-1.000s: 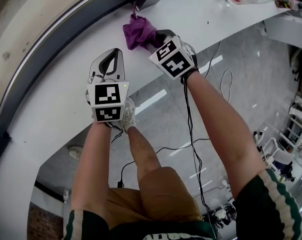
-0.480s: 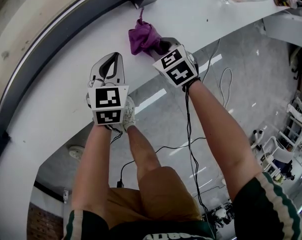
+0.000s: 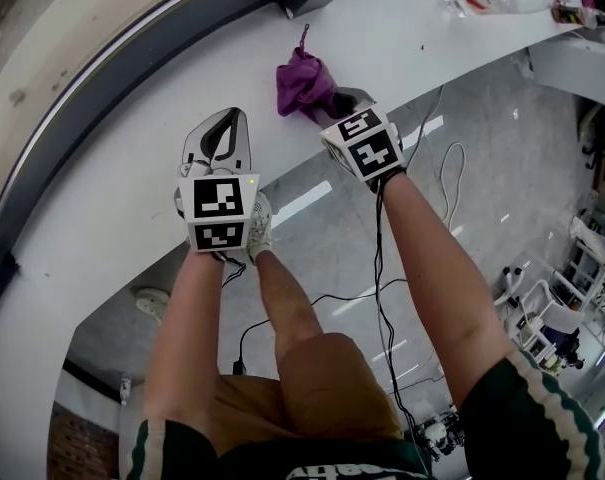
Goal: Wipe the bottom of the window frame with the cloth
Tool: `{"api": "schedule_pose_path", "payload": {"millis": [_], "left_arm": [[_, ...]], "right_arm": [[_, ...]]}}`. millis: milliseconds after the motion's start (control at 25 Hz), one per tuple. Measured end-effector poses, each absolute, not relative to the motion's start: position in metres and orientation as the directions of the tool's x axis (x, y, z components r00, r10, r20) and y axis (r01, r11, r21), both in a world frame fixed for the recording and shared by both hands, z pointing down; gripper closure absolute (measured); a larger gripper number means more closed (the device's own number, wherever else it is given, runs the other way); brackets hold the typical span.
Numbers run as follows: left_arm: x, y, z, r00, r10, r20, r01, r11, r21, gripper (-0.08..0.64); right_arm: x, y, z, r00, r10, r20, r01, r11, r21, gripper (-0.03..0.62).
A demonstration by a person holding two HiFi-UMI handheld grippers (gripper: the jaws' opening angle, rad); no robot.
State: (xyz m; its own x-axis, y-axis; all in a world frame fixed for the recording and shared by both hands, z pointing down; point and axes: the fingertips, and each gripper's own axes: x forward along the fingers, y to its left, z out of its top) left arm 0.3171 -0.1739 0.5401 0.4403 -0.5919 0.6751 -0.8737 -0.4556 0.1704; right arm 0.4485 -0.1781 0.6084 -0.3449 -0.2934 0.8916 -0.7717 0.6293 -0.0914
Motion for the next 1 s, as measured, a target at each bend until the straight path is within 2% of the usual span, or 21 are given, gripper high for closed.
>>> {"api": "schedule_pose_path", "payload": {"millis": [480,1000], "left_arm": [[0.274,-0.154,0.532,0.414,-0.622,0.665,-0.896,-0.409,0.174,0.551],[0.203,-0.128,0.521,0.365,-0.652,0.665,-0.922,-0.354,0.159,0.551]], "right_arm": [[0.434,-0.17,0.605,-0.25,-0.361,0.898,-0.831,0.557,-0.008,0.534],[0.378,-0.145,0.605,-0.225,-0.376,0.899,-0.842,0.54,0.014,0.534]]}}
